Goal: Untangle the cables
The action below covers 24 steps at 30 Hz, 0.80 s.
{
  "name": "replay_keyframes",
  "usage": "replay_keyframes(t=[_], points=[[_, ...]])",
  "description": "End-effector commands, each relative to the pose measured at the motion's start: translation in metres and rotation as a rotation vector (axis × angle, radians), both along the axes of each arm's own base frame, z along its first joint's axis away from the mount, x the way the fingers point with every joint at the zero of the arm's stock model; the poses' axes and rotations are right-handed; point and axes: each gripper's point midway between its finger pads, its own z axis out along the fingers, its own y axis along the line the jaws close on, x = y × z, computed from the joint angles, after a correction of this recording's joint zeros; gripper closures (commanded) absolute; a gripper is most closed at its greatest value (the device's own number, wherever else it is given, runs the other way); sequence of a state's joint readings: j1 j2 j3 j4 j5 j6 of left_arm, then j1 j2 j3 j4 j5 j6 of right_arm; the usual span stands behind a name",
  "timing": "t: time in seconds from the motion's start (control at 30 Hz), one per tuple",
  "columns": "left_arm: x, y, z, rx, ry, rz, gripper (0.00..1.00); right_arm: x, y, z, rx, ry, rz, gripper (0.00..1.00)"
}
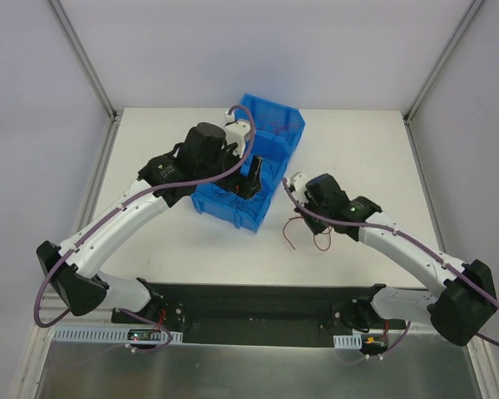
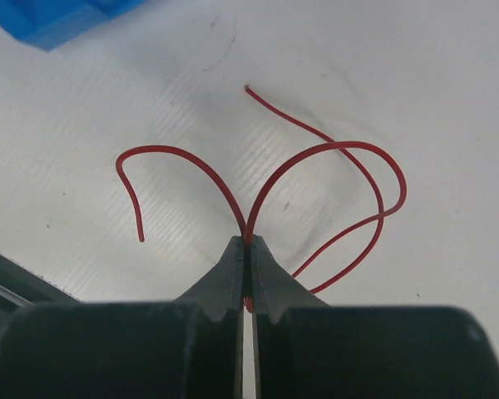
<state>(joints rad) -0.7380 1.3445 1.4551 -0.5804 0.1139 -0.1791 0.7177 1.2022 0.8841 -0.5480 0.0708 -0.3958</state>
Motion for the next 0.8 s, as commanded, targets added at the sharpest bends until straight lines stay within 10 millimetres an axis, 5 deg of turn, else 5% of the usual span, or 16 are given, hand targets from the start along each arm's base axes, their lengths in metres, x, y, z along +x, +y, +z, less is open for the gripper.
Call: replay_keyframes(t=[0.0, 0.27, 0.6, 0.77], points=[[0.004, 0.001, 0.024, -0.037, -0.069, 0.000, 0.08, 0.038, 0.017, 0.057, 0.169, -0.127, -0.063, 1.00], [-0.002, 0.030, 0.027, -0.014, -0.129, 0.076, 0.07, 0.105, 0.055, 0.136, 0.392, -0.226, -0.104, 1.00], [-0.004, 0.066, 0.034, 0.027, -0.222, 0.176, 0.06, 0.199, 0.101, 0.263, 0.691, -0.419, -0.156, 1.00], [-0.005, 0.080, 0.035, 0.058, -0.259, 0.201, 0.06, 0.255, 0.121, 0.271, 0.811, -0.369, -0.201, 1.00]])
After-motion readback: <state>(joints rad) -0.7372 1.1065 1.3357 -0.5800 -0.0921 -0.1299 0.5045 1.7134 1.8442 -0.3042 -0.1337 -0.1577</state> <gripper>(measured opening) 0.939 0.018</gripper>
